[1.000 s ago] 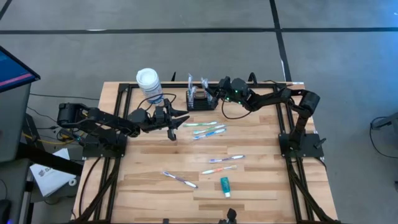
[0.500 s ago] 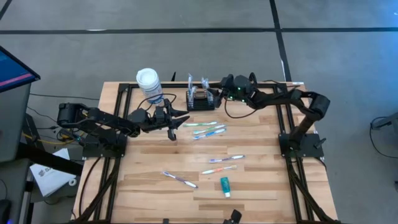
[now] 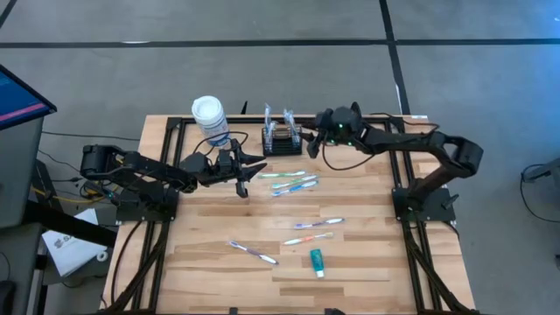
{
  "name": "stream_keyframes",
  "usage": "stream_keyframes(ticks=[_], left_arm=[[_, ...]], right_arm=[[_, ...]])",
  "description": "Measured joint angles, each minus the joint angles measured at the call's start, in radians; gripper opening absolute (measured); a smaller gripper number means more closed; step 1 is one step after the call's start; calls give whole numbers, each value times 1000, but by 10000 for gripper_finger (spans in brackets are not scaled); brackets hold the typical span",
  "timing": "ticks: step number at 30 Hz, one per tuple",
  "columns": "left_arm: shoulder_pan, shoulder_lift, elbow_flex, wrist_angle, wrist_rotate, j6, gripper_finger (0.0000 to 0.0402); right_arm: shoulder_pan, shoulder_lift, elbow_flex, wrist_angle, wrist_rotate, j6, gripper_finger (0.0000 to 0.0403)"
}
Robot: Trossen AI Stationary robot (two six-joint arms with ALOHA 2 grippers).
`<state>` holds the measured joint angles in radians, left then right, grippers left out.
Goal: Pick & Place toothbrushing station
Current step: Put the blue toothbrush into the black wire organizer
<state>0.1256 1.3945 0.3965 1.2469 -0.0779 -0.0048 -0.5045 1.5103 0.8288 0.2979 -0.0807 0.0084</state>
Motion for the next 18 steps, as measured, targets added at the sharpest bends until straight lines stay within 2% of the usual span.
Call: stream_keyframes(ticks=[13,18], left_arm=[[0,0,0,-1,0,0,88],[0,0,0,-1,0,0,88]], right_arm=[[146,-21,0,-195,0,-46,143],[222,-20,-1,-214,-1,-85,136]])
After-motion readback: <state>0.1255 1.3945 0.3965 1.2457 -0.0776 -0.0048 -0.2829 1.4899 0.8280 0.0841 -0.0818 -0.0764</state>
